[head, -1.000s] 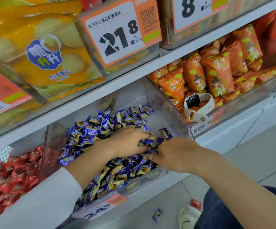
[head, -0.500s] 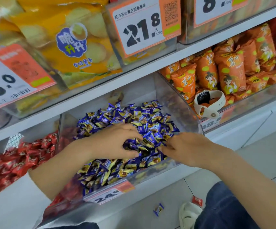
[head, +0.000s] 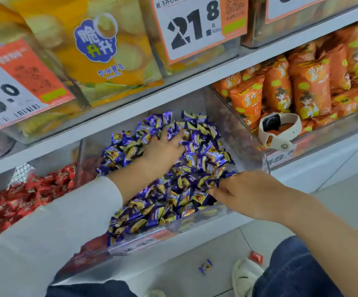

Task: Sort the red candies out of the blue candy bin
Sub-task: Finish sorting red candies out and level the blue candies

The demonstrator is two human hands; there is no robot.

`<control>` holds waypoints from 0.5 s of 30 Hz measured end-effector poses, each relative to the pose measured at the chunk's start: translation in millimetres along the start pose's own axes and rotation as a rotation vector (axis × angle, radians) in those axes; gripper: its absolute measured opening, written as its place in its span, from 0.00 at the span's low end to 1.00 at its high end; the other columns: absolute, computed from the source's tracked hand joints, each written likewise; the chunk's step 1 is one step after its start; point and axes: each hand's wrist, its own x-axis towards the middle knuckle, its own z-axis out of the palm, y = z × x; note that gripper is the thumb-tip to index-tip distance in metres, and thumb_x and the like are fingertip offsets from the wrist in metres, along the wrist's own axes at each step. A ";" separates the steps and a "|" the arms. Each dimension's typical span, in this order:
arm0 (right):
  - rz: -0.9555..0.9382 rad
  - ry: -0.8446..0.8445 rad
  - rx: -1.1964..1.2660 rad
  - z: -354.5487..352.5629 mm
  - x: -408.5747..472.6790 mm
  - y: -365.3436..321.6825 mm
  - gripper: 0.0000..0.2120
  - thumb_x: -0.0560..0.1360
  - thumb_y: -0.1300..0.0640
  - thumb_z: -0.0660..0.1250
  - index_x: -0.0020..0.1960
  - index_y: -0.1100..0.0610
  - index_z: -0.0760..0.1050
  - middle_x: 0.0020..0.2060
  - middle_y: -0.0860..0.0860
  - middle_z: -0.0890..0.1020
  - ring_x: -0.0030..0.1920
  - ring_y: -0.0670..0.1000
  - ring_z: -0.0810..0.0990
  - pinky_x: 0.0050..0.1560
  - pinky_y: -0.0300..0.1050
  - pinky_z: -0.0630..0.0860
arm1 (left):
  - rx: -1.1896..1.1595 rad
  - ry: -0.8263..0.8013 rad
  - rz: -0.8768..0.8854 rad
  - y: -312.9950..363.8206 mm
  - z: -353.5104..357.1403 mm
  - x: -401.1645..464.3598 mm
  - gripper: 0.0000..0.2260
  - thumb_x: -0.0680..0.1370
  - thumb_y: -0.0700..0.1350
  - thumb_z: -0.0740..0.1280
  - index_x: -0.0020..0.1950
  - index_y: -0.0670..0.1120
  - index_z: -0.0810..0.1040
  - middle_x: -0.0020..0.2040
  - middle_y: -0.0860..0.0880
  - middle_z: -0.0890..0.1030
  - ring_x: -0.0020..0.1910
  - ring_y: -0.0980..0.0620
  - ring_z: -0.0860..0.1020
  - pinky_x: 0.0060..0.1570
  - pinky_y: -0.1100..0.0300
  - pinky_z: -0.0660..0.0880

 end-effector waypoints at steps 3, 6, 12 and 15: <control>0.010 -0.032 0.010 0.7 3.8 0.9 0.22 0.81 0.43 0.46 0.41 0.53 0.70 0.31 0.47 0.68 0.34 0.51 0.69 0.32 0.43 0.63 | -0.005 0.014 -0.057 -23.4 -7.5 10.2 0.22 0.76 0.39 0.63 0.69 0.50 0.66 0.76 0.44 0.55 0.71 0.34 0.58 0.56 0.43 0.72; -0.049 0.008 -0.035 4.6 3.9 6.1 0.25 0.80 0.42 0.44 0.50 0.55 0.75 0.31 0.48 0.66 0.37 0.50 0.65 0.28 0.41 0.52 | -0.065 0.025 -0.089 -36.5 -1.7 6.1 0.21 0.76 0.43 0.64 0.69 0.51 0.68 0.76 0.46 0.57 0.72 0.38 0.58 0.56 0.44 0.73; 0.033 -0.090 0.051 -5.6 3.1 -0.4 0.20 0.81 0.44 0.47 0.45 0.53 0.72 0.32 0.46 0.69 0.39 0.52 0.71 0.41 0.44 0.69 | -0.274 0.043 -0.168 -61.8 6.6 -20.3 0.18 0.77 0.52 0.64 0.66 0.55 0.70 0.76 0.50 0.57 0.70 0.42 0.64 0.53 0.47 0.76; 0.040 -0.085 0.065 -5.4 3.2 -0.2 0.21 0.81 0.43 0.47 0.45 0.53 0.73 0.32 0.47 0.70 0.40 0.53 0.71 0.44 0.46 0.71 | -0.333 0.031 -0.188 -68.8 11.2 -32.4 0.17 0.76 0.53 0.65 0.64 0.56 0.71 0.75 0.51 0.60 0.67 0.41 0.68 0.55 0.49 0.74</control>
